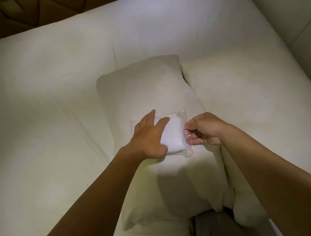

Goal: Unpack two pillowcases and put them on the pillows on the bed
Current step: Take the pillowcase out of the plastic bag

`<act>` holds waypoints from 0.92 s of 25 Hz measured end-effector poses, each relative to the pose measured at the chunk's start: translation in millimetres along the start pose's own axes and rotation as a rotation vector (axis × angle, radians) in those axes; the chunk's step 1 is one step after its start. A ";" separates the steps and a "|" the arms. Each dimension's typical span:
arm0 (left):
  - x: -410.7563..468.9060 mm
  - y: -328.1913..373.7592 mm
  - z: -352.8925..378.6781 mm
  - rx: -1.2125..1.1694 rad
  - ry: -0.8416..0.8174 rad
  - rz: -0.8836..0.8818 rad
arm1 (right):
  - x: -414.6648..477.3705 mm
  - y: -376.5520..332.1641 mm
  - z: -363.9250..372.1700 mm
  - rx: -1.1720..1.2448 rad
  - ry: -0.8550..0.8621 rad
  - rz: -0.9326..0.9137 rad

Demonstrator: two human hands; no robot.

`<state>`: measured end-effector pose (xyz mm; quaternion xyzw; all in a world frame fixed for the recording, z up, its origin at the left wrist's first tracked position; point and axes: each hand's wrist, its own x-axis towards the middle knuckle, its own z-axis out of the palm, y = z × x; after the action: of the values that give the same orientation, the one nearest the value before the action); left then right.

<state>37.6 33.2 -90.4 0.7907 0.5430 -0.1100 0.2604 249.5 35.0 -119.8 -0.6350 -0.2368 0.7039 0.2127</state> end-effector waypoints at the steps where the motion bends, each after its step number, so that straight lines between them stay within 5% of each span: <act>1: -1.0 9.0 -7.2 -0.154 0.078 -0.053 | -3.2 -0.3 -0.7 0.012 -0.034 0.008; 3: -3.1 26.1 -19.4 -0.333 0.219 -0.108 | -10.7 -0.3 2.4 0.028 -0.104 -0.008; 11: -37.1 39.7 -39.2 -0.143 0.033 -0.100 | -43.6 8.3 42.7 0.052 -0.253 -0.147; 19: -50.7 25.0 -37.1 -0.359 0.000 -0.089 | -54.6 13.7 48.8 0.069 -0.302 -0.185; 23: -57.4 11.7 -39.8 -0.462 0.177 -0.193 | -58.2 12.7 51.9 -0.094 -0.136 -0.202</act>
<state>21.8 5.1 -27.3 0.6614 0.6471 0.0621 0.3741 203.9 -13.3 -77.1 -0.5678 -0.3460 0.7087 0.2359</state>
